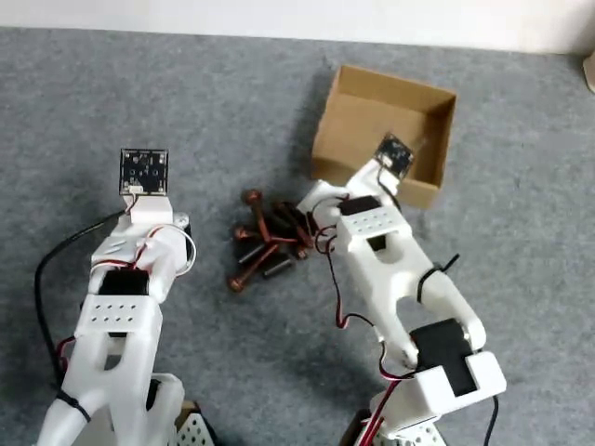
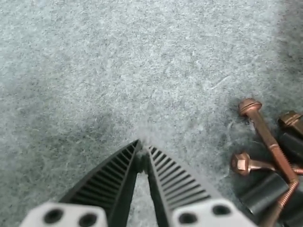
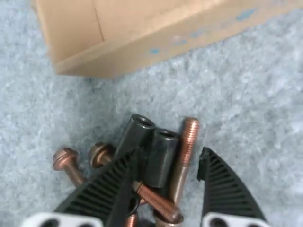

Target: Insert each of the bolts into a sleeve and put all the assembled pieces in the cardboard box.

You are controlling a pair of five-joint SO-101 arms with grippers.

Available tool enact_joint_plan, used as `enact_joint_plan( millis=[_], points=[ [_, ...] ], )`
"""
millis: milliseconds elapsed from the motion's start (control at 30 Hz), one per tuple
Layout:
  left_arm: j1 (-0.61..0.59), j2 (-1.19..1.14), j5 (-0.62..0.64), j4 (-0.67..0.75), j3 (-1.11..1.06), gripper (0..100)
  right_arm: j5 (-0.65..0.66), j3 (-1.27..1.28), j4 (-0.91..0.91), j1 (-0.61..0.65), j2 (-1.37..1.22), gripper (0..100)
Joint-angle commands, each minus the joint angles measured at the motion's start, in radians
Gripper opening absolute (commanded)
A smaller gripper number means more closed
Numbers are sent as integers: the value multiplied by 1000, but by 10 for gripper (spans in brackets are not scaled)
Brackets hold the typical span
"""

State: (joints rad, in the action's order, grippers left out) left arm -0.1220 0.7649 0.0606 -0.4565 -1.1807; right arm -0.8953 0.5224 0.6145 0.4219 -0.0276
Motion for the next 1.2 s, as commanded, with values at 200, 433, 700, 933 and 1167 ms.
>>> enact_joint_plan(
  millis=[200,433,700,933,1167],
  points=[
    [-4,-2,11,20,4,8,11,-104,12,-18,-15,125],
    [-2,-2,11,21,4,8,31,-248,113,-7,-166,110],
    [-2,-2,11,21,4,8,29,-277,150,21,-186,110],
    [-4,-2,9,21,4,8,31,-274,208,85,-145,110],
    [-4,-2,9,21,4,8,34,-245,205,85,-203,110]
  ],
)
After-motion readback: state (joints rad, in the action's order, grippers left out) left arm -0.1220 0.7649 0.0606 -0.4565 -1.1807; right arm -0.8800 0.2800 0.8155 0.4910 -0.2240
